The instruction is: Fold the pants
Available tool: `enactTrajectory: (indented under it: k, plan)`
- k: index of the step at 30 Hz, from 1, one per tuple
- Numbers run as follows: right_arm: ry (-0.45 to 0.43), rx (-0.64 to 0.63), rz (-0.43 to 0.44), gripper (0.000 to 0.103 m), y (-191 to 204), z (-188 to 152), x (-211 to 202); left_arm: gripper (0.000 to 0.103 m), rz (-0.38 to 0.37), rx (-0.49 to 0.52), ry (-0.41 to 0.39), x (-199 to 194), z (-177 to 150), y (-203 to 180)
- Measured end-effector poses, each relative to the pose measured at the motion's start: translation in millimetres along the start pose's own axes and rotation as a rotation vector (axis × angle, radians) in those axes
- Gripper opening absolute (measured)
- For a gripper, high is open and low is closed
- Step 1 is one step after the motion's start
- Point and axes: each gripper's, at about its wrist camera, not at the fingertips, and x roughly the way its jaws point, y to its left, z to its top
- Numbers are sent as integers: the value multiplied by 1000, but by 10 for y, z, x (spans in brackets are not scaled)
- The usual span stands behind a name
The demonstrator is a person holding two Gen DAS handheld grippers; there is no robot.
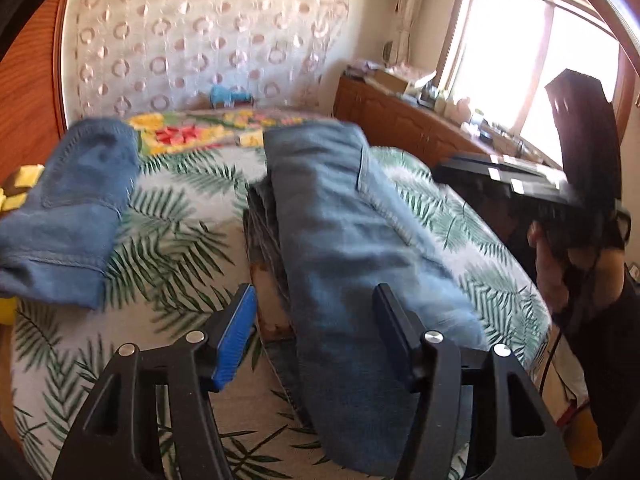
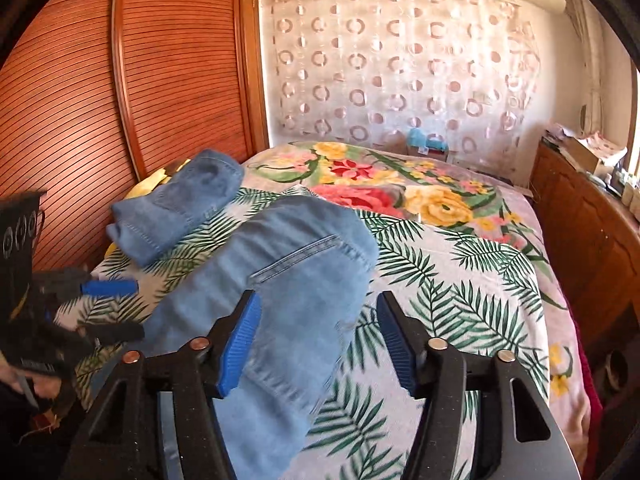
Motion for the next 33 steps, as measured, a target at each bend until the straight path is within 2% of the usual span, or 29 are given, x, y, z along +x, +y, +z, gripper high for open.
enactTrajectory:
  k: [6, 9, 11, 15, 18, 21, 26, 29, 30, 31, 32, 33]
  plan:
    - [53, 46, 7, 70, -168, 122, 322, 61, 56, 20, 73, 177, -237, -16]
    - [102, 74, 18, 70, -210, 146, 591, 61, 58, 15, 71, 163, -346, 5]
    - [124, 94, 36, 73, -254, 182, 720, 61, 47, -1, 68, 140, -385, 35]
    - [174, 158, 77, 85, -311, 205, 975, 61, 12, -45, 64, 110, -457, 90]
    - [217, 206, 126, 85, -321, 182, 1098, 61, -20, -92, 64, 69, -493, 118]
    - [224, 234, 162, 85, -345, 194, 1099, 61, -48, -130, 66, 15, -518, 135]
    - [247, 232, 217, 85, -416, 145, 1167, 61, -103, -195, 68, 9, -569, 191]
    - [245, 243, 247, 78, -497, 111, 1293, 61, -143, -235, 55, 37, -612, 218]
    - [247, 257, 279, 68, -506, 103, 1299, 61, -133, -220, 53, 33, -610, 193]
    - [249, 271, 292, 67, -546, 84, 1332, 58, -132, -217, 57, 36, -612, 170]
    - [246, 275, 293, 65, -554, 73, 1327, 46, -159, -227, 65, 69, -581, 189]
    - [242, 276, 300, 56, -555, 69, 1317, 43, -175, -239, 73, 83, -586, 188]
